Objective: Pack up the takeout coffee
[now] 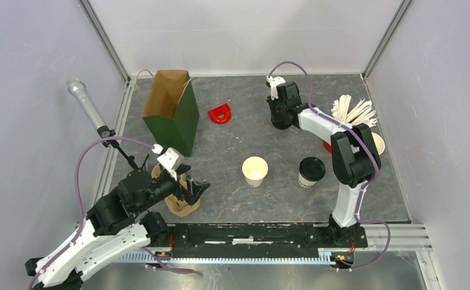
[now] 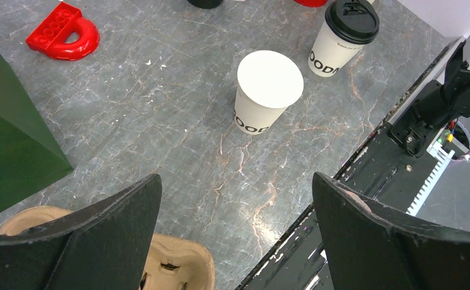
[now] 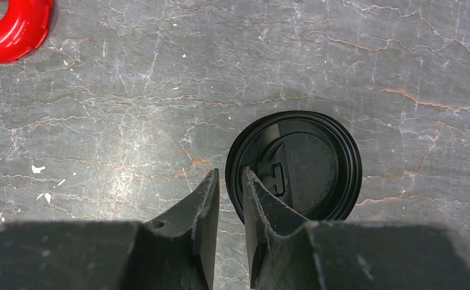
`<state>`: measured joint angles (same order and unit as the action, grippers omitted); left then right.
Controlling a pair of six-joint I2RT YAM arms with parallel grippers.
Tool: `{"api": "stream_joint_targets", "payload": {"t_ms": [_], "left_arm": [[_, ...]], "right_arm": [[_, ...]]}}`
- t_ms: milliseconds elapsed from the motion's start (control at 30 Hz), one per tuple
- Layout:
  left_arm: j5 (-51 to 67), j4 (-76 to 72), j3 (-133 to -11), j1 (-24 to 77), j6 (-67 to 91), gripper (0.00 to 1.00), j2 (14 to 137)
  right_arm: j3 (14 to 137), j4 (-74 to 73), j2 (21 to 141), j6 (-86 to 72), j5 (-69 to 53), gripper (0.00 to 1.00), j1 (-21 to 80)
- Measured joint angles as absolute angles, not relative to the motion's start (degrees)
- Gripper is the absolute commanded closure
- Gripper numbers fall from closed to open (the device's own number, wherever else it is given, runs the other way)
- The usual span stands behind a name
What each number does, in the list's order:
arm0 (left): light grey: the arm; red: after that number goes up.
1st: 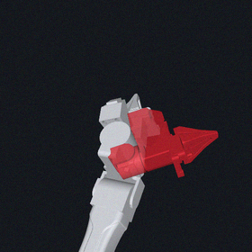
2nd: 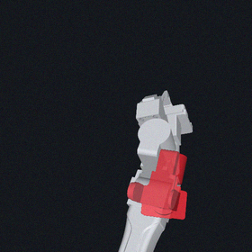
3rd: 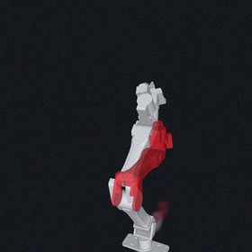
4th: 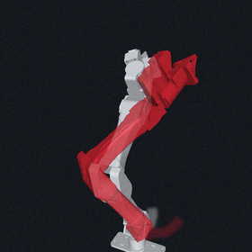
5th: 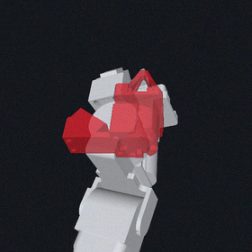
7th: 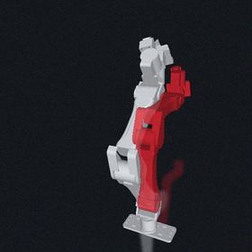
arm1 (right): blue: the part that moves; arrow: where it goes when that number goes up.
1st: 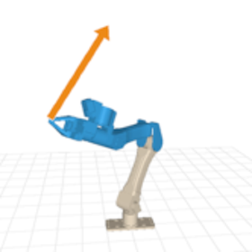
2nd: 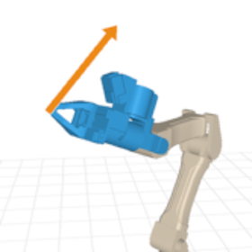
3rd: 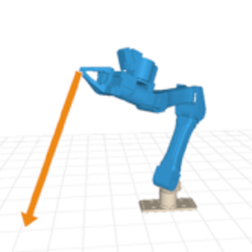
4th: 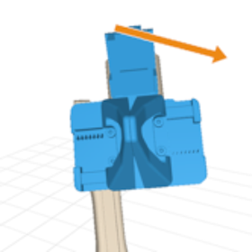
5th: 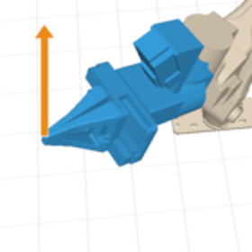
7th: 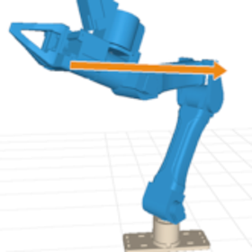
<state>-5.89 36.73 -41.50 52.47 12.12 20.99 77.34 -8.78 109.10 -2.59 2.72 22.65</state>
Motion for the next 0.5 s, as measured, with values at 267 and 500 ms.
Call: {"api": "stream_joint_targets", "payload": {"t_ms": [267,500], "left_arm": [[-5.89,36.75,-41.5,52.47,12.14,0.0,20.8],[-5.91,36.75,-41.5,52.47,12.14,0.0,20.78]], "right_arm": [[78.35,-8.93,110.69,-2.5,2.31,0.76,22.52],[78.43,-8.95,111.39,-2.33,1.43,0.79,22.15]]}}
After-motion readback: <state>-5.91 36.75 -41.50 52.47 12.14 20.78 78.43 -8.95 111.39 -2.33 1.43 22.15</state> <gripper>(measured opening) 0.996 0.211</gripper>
